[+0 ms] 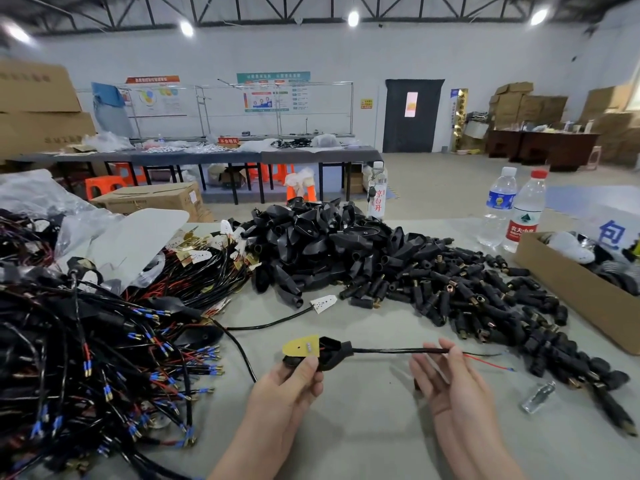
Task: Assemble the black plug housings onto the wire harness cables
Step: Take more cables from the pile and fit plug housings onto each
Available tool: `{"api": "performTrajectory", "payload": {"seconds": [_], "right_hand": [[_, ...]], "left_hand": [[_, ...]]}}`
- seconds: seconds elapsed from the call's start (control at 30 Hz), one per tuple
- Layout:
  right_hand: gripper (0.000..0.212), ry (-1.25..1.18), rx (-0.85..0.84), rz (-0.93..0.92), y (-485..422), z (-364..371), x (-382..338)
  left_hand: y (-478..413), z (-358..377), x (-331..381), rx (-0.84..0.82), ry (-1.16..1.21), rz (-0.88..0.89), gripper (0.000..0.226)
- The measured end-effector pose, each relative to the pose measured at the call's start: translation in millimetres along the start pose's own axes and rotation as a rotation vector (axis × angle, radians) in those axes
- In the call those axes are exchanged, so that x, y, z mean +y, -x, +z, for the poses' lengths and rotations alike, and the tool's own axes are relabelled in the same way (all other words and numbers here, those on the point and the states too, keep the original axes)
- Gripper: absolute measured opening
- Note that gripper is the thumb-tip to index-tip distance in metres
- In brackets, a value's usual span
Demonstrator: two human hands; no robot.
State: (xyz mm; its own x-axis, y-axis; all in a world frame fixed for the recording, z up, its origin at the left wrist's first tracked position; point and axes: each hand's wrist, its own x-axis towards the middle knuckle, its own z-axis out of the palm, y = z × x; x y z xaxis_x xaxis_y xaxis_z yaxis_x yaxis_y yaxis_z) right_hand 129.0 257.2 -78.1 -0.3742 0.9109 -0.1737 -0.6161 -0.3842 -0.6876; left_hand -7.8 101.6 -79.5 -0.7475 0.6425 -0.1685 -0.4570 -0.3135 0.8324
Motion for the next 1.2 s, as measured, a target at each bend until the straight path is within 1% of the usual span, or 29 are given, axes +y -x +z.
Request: {"api": "performTrajectory", "payload": {"seconds": [0.1,0.2,0.27,0.37,0.4,0.5,0.57,0.67,0.77,0.87,0.97,1.1,1.17,1.2], "right_hand": [[0.020,-0.024,-0.031,0.045,0,1,1],[0.014,0.013,-0.134,0.157,6,5,9],[0.023,0.020,-0.187,0.210,12,9,14],[0.038,-0.008,-0.208,0.252,19,15,21],[0.037,-0.002,-0.222,0.264,21,16,23],[0.026,0.107,-0.255,0.271,25,20,28],[0.018,0.134,-0.229,0.254,25,20,29],[0.013,0.076,-0.200,0.250,24,19,25],[0.014,0.033,-0.177,0.230,23,16,24],[0.017,0.024,-0.179,0.215,24,17,24],[0.021,0.030,-0.206,0.234,27,17,24],[0.024,0.140,-0.277,0.267,33,20,29],[0.024,0.170,-0.308,0.290,35,23,29],[0.024,0.175,-0.320,0.305,35,23,28]], "left_hand": [[1,2,-3,0.026,-0.077,0.062,0.018],[1,2,-4,0.044,-0.133,0.114,0.019],[3,3,-5,0.038,-0.159,0.136,0.021],[4,6,-6,0.041,-0.209,0.153,0.031],[5,7,-7,0.033,-0.238,0.157,0.034],[6,8,-6,0.020,-0.336,0.193,0.037],[6,7,-7,0.021,-0.368,0.205,0.034],[9,8,-4,0.037,-0.344,0.173,0.016],[10,8,-2,0.094,-0.281,0.108,0.027],[10,5,2,0.141,-0.266,0.094,0.023],[11,7,1,0.151,-0.287,0.126,0.014],[14,12,0,0.100,-0.391,0.181,0.006],[14,11,0,0.077,-0.426,0.210,0.008],[13,10,0,0.075,-0.434,0.231,0.012]]}}
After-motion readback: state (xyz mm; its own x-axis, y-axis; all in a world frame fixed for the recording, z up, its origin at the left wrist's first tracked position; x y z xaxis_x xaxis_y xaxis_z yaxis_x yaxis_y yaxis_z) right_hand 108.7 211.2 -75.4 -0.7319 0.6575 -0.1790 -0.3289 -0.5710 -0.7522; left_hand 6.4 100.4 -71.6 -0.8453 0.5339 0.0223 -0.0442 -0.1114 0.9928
